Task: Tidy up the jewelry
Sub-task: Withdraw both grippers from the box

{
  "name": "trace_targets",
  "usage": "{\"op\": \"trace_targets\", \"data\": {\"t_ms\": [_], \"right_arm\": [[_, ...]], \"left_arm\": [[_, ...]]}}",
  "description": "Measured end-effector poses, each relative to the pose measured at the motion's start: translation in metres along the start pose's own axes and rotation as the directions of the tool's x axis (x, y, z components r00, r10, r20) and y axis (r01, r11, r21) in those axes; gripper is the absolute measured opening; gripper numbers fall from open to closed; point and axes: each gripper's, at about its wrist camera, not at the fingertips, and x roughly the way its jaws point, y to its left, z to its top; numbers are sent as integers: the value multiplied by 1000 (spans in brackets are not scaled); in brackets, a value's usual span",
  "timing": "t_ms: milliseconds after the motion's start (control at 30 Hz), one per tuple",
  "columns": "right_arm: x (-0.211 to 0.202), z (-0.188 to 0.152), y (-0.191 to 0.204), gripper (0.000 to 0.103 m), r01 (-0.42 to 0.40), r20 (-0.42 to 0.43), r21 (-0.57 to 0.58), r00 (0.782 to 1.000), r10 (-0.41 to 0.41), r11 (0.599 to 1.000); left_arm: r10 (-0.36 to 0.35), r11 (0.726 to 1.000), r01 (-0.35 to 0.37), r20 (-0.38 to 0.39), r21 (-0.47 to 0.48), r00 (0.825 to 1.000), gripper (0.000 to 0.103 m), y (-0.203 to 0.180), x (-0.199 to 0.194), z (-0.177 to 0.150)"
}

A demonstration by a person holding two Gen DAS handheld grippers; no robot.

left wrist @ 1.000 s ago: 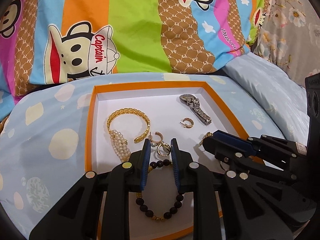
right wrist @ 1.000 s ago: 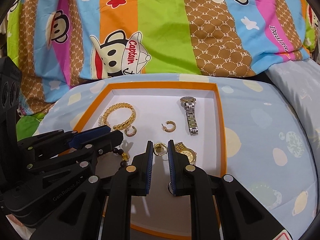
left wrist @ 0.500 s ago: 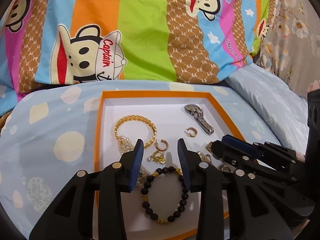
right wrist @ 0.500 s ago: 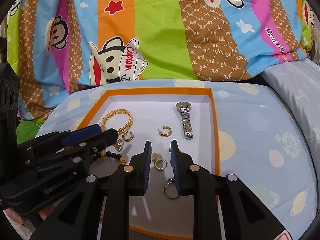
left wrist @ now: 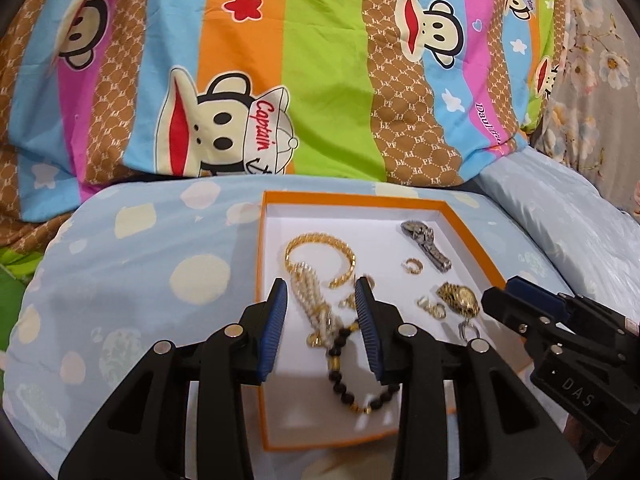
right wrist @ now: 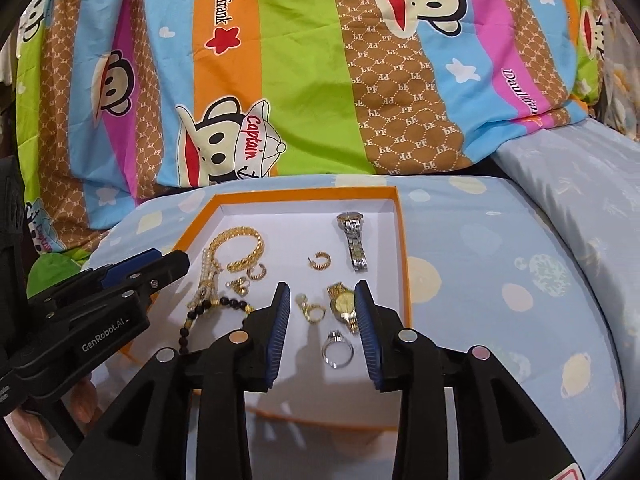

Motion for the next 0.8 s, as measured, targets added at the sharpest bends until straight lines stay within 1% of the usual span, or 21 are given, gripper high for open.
{"op": "trace_targets", "data": {"t_ms": [100,233,300,367,433,467,567,600,633,800], "right_arm": [[-11,-12,1,34,6,1,5,1000,-6,1000],[-27,-27,6,35,25,21,0,999,-25,1000],[-34,-34,7,41,29,29,6,999,-29,1000],[-39,-41,9,45,43,38,3,998,-43,999],[-43,-46,11,48,50,38,0,998,-50,999],[-46,-49,11,49,49,39,4,998,-49,999],[-50,-55,13,52,56,42,9,998,-56,998],[-51,-57,14,52,67,41,3,997,-67,998],[-52,-58,15,52,76,40,-1,996,-76,997],[-56,-65,17,53,77,26,14,997,-77,997]], "left_arm": [[20,1000,-20,13,9,1000,34,-2,-12,-11],[43,998,-45,37,44,998,34,-12,-31,-28],[40,998,-42,30,56,999,34,-17,-37,-37],[36,997,-37,11,68,999,34,-22,-41,-45],[48,995,-48,9,82,999,34,-27,-44,-52],[55,994,-56,16,94,998,36,-30,-48,-55],[53,994,-53,3,98,999,47,-35,-55,-63],[50,994,-50,-4,99,999,47,-36,-55,-66],[63,993,-63,-6,98,998,47,-37,-57,-68],[76,994,-74,-23,79,997,47,-36,-59,-72]]}}
